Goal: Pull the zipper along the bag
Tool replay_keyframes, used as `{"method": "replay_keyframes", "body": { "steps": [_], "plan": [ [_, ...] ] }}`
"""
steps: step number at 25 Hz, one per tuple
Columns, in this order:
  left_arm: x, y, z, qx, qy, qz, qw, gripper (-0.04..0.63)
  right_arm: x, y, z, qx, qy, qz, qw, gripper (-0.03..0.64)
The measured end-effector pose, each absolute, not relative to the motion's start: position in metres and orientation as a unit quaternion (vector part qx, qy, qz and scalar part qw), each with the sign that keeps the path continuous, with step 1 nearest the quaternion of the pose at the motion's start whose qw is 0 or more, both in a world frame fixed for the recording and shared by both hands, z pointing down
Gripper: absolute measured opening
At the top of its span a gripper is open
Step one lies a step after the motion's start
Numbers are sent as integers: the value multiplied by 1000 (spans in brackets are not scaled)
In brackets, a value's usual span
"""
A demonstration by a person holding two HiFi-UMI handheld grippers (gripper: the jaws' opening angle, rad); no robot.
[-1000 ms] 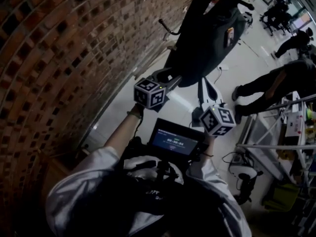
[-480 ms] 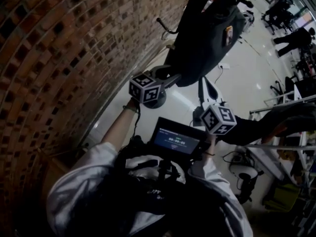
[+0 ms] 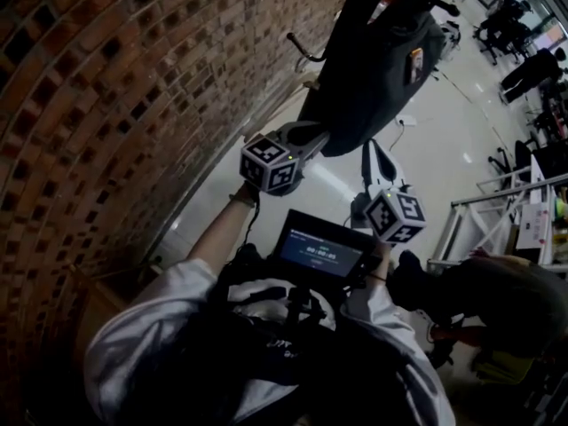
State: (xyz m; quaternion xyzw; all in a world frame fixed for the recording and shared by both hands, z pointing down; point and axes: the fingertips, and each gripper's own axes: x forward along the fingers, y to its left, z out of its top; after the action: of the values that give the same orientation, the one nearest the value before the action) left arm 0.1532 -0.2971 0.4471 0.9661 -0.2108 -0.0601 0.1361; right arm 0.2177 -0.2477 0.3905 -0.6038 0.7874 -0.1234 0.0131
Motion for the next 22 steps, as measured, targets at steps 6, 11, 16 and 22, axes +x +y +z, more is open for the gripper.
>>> {"method": "replay_keyframes", "body": {
  "steps": [6,11,16,22],
  "plan": [
    [142,-291,441,958,-212,-99,165,51,218,-244,389,-606,786,-122,17,2],
    [135,-290,435,954,-227,-109,165,51,218,-243,383,-610,787,-83,-17,2],
    [129,-294,420,932,-212,-188,226,28,214,-245,370,-604,794,-64,-16,2],
    [130,-302,435,914,-193,-185,304,20,217,-244,371,-605,793,-64,-21,2]
  ]
}}
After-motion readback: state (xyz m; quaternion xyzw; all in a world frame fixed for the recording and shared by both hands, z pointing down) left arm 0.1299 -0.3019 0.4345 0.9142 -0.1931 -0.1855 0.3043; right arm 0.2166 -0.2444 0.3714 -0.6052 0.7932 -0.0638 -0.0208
